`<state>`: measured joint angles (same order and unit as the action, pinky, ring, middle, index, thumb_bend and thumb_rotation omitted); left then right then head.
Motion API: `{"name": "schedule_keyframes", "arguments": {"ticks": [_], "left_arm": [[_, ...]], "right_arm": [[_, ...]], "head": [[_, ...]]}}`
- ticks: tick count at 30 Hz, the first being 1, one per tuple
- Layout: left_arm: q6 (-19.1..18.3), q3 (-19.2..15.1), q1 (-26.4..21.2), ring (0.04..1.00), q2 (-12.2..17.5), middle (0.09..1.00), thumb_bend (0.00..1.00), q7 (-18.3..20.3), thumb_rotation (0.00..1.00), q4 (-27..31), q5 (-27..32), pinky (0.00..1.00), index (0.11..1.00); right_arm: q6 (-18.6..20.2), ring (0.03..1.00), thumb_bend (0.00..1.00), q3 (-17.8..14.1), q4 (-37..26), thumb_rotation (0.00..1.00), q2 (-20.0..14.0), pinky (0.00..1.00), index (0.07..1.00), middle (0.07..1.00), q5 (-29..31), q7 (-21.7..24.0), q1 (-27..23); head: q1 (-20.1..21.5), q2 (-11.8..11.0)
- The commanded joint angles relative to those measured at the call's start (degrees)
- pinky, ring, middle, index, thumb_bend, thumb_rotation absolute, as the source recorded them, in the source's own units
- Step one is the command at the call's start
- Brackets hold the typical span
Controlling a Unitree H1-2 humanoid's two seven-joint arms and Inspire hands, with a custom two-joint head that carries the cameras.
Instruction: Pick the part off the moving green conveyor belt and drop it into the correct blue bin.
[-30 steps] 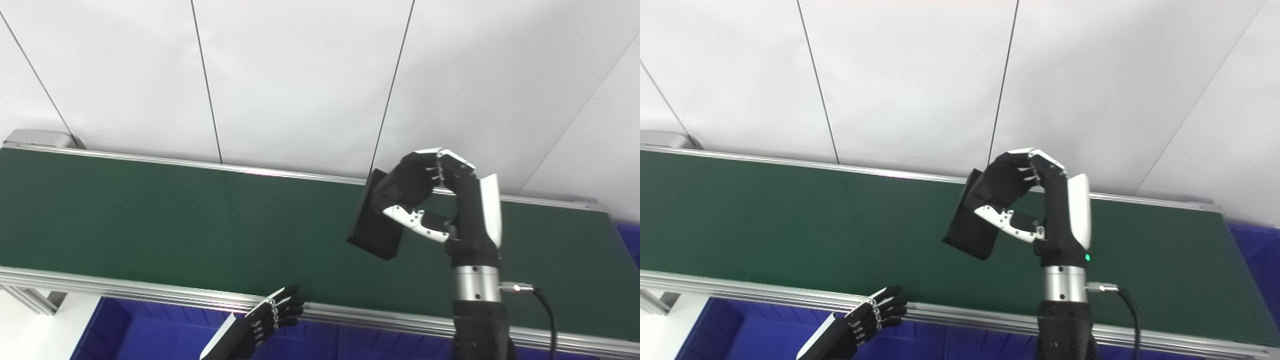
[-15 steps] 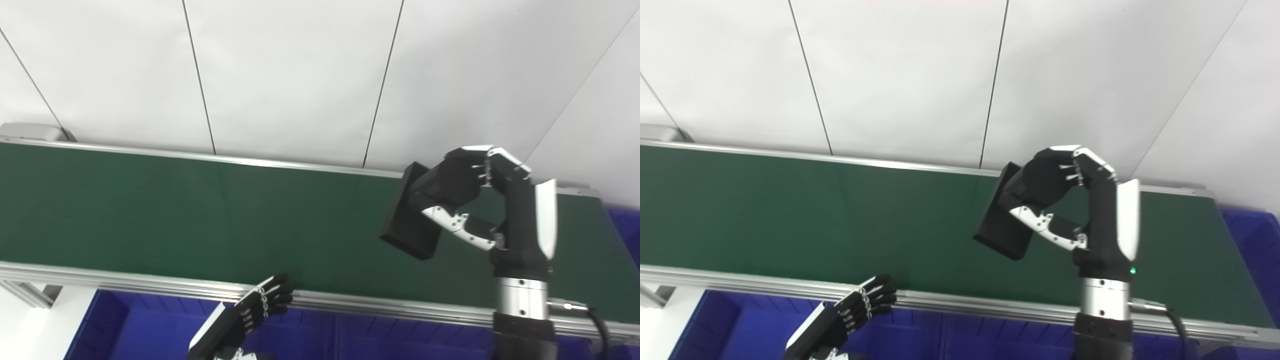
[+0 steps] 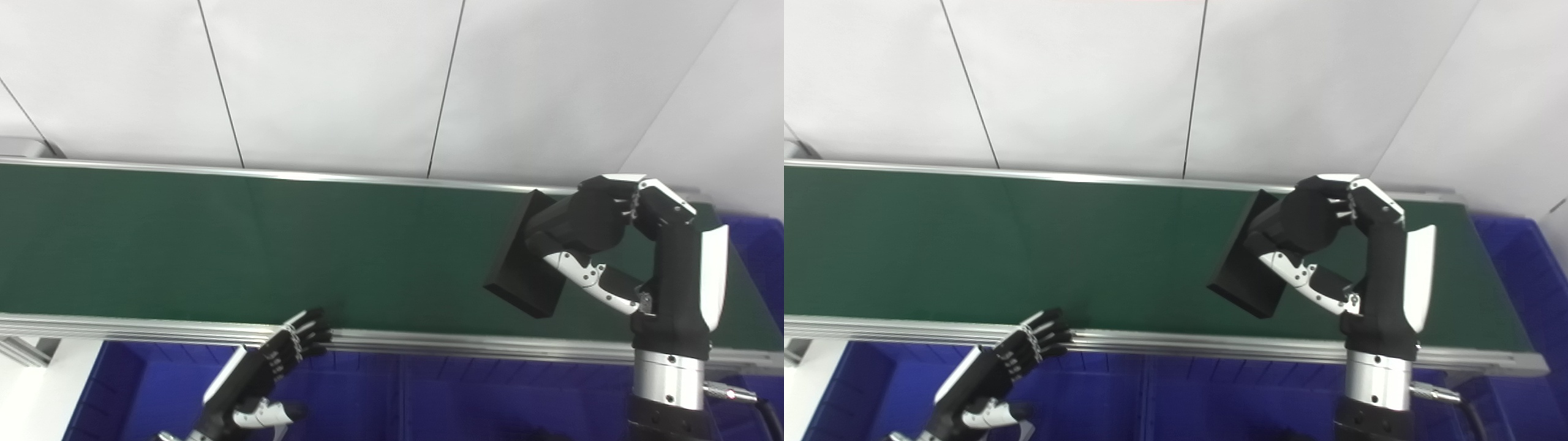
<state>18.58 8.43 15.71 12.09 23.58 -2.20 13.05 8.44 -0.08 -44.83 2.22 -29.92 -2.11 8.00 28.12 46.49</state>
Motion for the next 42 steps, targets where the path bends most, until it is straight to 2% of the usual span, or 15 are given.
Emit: {"name": "schedule_keyframes", "arguments": {"ticks": [1, 4, 11, 18, 22, 29, 37, 42], "left_arm": [[-0.12, -0.37, -0.4, 0.845, 0.58, 0.857, 0.94, 0.72, 0.48, 2.62, 1.73, 0.81, 0.896], [-1.76, -0.95, -0.46, 0.84, 1.13, 0.855, 0.95, 0.95, 0.47, 3.53, 3.09, 0.81, 0.894], [-5.0, -1.76, -0.69, 0.83, 1.82, 0.849, 0.98, 1.0, 0.45, 5.29, 5.23, 0.8, 0.883], [-6.8, -2.43, -0.45, 0.821, 2.1, 0.846, 0.98, 0.98, 0.45, 7.09, 5.35, 0.78, 0.885], [-7.07, -2.79, -0.45, 0.821, 2.19, 0.847, 0.98, 1.35, 0.45, 7.19, 5.69, 0.78, 0.885], [-7.77, -3.28, -0.19, 0.821, 2.38, 0.845, 0.98, 1.49, 0.45, 8.24, 5.75, 0.78, 0.885], [-8.72, -3.57, 0.08, 0.823, 2.56, 0.846, 0.98, 1.63, 0.44, 9.3, 5.76, 0.78, 0.883], [-8.99, -3.48, 0.19, 0.82, 2.51, 0.844, 0.97, 1.57, 0.44, 9.76, 5.47, 0.78, 0.883]], "right_arm": [[0.02, 0.448, 0.49, -0.55, -2.26, 0.0, 0.96, 0.3, 0.526, 0.536, -0.39, -0.5, 0.95], [-0.7, 0.441, 0.49, -1.31, -2.18, 0.0, 2.27, 0.3, 0.537, 0.528, -1.37, -1.65, 3.89], [-3.62, 0.44, 0.49, -2.75, 0.71, 0.0, 4.45, 0.31, 0.531, 0.523, -2.95, -5.62, 10.37], [-6.3, 0.435, 0.49, -3.76, 8.36, 0.0, 4.99, 0.31, 0.542, 0.514, -2.82, -11.15, 15.33], [-6.55, 0.431, 0.5, -4.43, 13.25, 0.0, 5.44, 0.32, 0.543, 0.504, -2.53, -14.08, 17.08], [-10.81, 0.432, 0.5, -4.93, 21.18, 0.0, 5.05, 0.33, 0.542, 0.499, -1.18, -19.1, 19.06], [-13.89, 0.421, 0.49, -5.17, 28.67, 0.0, 4.72, 0.32, 0.554, 0.495, 1.22, -22.0, 19.99], [-13.51, 0.427, 0.49, -5.16, 32.01, 0.0, 4.89, 0.31, 0.551, 0.498, 1.81, -23.21, 19.85]], "head": [[1.2, 0.76], [3.32, 2.42], [5.12, 4.02], [5.94, 5.14], [5.9, 5.28], [5.72, 5.78], [5.54, 6.26], [5.04, 6.29]]}}
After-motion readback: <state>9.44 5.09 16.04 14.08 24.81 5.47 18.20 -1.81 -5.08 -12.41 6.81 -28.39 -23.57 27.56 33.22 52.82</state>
